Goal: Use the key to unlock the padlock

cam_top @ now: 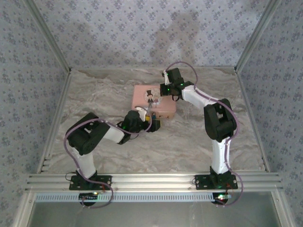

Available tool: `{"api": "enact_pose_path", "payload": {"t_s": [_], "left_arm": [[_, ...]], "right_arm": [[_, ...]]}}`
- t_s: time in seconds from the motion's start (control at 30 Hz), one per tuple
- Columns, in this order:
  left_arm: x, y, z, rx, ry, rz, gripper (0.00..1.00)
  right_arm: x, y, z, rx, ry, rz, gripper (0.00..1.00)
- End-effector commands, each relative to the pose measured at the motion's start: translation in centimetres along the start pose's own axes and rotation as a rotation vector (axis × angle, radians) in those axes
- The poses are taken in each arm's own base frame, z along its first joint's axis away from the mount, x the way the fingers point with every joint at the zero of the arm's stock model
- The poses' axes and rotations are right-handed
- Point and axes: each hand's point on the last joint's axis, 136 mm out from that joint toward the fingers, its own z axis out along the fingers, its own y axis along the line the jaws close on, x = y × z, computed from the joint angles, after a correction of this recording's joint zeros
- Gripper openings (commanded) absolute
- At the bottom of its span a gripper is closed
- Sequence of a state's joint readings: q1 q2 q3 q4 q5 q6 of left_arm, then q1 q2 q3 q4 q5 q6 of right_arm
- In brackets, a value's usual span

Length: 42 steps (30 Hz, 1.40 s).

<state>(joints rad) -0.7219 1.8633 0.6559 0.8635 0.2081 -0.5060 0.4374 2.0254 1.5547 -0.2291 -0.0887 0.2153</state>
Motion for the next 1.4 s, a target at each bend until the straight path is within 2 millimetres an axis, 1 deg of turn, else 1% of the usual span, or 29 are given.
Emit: {"api": "enact_pose_path", "payload": {"t_s": [0.0,0.07,0.23,0.43,0.53,0.6,0.73,0.83,0.93,1.03,1.07,1.2,1.27,1.37], "left_arm": [[-0.8,-1.9,1.3,0.056,-0.01,0.05,0.87],[-0.6,-2.6,1.6,0.084,0.003,0.054,0.86],[-1.0,-3.3,1.6,0.137,-0.008,0.052,0.81],[-1.9,-3.2,1.6,0.159,-0.036,0.016,0.8],[-2.4,-3.1,1.5,0.188,-0.049,-0.026,0.75],[-2.5,-3.1,1.4,0.198,-0.055,-0.04,0.75],[-2.6,-1.7,0.6,0.122,-0.085,-0.053,0.79],[-2.0,-0.8,0.0,0.052,-0.083,-0.034,0.84],[-1.7,-0.2,-0.7,0.017,-0.087,-0.034,0.87],[-1.4,-0.2,-1.1,0.015,-0.084,-0.041,0.91],[-1.4,-0.3,-1.2,0.016,-0.081,-0.041,0.98],[-1.4,-0.4,-1.3,0.018,-0.072,-0.042,0.98],[-1.5,-0.4,-1.1,0.014,-0.06,-0.049,0.98],[-1.5,-0.4,-0.7,0.006,-0.046,-0.046,0.98]], "right_arm": [[3.3,-0.5,0.8,0.022,0.092,-0.011,0.0],[3.6,-0.5,0.9,0.022,0.097,-0.009,0.0],[4.3,-0.6,1.2,0.023,0.108,-0.009,0.0],[4.4,-0.7,1.1,0.023,0.108,-0.005,0.0],[4.5,-0.8,1.2,0.025,0.11,-0.005,0.0],[4.5,-0.7,1.1,0.025,0.109,-0.005,0.0],[4.6,-0.9,1.1,0.034,0.108,-0.007,0.0],[4.3,-1.1,0.8,0.054,0.099,-0.011,0.0],[3.2,-1.4,0.2,0.086,0.079,-0.023,0.0],[1.9,-1.7,-0.7,0.123,0.07,-0.036,0.0],[1.7,-1.8,-1.0,0.128,0.078,-0.034,0.0],[0.0,-3.6,-2.6,0.2,0.06,-0.009,0.0],[0.0,-4.9,-3.3,0.244,0.066,0.02,0.0],[0.8,-7.0,-4.2,0.311,0.082,0.076,0.0]]}}
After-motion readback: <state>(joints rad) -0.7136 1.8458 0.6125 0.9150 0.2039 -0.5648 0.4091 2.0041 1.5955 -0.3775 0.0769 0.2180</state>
